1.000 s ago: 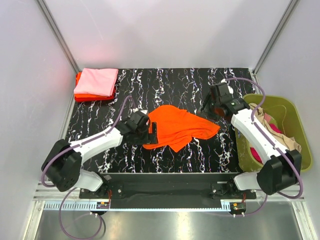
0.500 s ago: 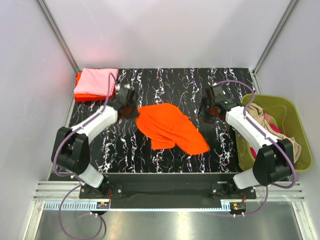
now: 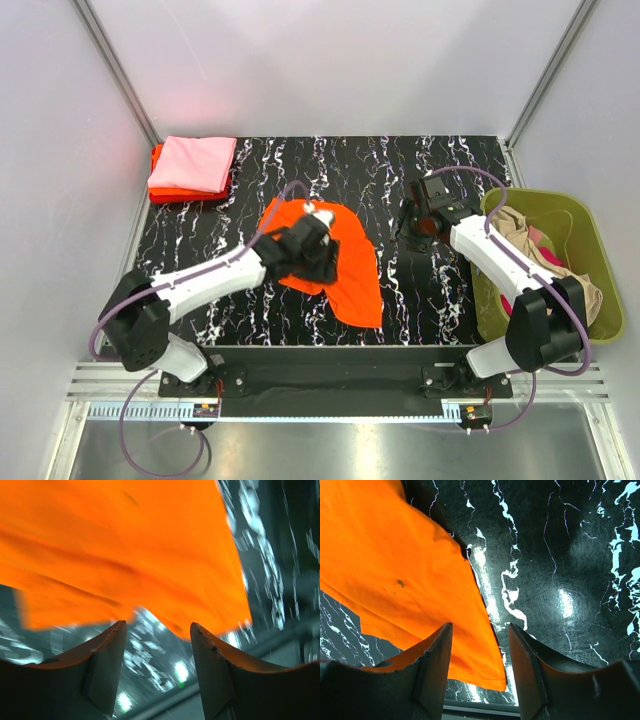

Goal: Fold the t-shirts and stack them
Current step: Flatten the tshirt out

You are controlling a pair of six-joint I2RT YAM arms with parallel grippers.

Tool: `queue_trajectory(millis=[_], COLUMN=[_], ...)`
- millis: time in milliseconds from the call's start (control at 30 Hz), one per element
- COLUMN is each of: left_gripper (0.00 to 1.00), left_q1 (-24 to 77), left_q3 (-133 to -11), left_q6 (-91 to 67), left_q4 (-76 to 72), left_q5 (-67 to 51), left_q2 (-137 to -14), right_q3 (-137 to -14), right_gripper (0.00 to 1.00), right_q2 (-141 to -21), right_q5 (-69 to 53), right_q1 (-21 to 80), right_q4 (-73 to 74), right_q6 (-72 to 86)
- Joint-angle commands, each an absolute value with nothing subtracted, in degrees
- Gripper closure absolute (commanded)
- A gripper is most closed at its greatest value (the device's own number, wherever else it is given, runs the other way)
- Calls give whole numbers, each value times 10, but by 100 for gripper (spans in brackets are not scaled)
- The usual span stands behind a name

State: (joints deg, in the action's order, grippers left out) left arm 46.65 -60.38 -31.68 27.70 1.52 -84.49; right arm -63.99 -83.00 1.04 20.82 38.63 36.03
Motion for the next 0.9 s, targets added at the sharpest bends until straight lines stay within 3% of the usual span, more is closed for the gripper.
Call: queue_trajectory(millis=[0,367,533,867], left_gripper=[42,43,43,49], left_q1=[538,695,709,720], left_q3=[-596,-722,-792,-811], left_q6=[-354,-323,-323,-331], left_q4=[253,247,286,300], left_q5=[20,98,105,107], left_q2=[-822,-1003,-1076,-1136], right_q3=[-644,-617,-618,-607], right_gripper=[45,44,44,44], right_q2=[-812,-763,-739,-736], right_q5=[31,2,-21,-26], right_q1=[206,50,37,34], right_q4=[374,375,374,374], right_q6=[356,348,345,338])
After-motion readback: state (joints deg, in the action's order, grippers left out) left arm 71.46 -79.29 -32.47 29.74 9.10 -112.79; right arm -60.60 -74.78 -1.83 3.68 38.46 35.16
